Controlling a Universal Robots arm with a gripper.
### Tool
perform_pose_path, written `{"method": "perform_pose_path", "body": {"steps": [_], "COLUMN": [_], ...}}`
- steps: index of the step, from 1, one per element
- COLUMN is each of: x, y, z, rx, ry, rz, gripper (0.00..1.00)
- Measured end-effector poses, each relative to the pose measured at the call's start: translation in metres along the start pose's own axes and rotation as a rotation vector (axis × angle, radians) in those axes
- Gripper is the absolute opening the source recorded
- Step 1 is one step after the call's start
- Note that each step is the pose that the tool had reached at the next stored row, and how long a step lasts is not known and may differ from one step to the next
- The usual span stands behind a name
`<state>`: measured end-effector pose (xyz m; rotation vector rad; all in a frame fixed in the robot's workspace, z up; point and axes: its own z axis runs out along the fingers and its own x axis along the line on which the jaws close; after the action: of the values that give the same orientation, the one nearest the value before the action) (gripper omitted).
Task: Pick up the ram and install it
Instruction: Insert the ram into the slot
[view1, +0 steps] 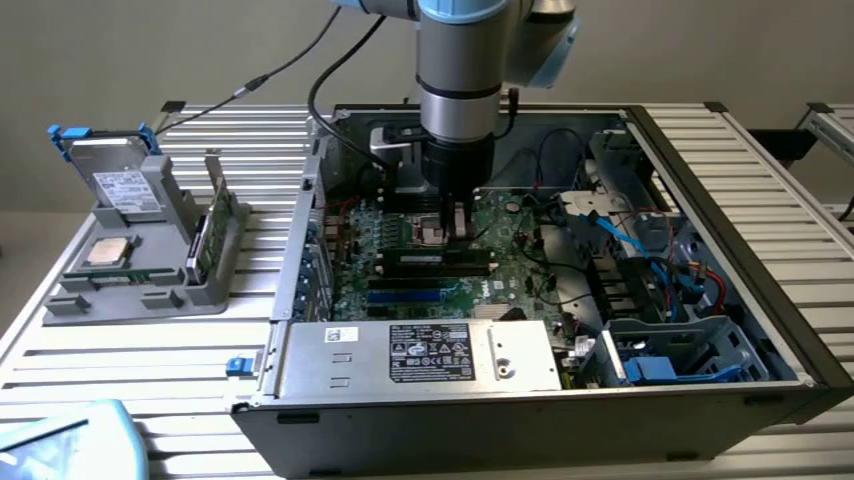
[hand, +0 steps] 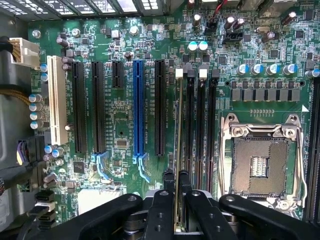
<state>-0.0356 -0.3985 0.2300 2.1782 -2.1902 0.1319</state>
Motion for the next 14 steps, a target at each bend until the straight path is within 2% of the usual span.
{"method": "perform_pose_path", "body": {"steps": [6,14], "x": [-0.0016,-0.0026], "y": [-0.0001,0.0000], "z": [0.0001,0.0023], "rx": [0.0026,0.0056], "ry": [0.0016,0.0119], "rz": [-0.001,-0.008], "gripper": [0.15,0.15]}}
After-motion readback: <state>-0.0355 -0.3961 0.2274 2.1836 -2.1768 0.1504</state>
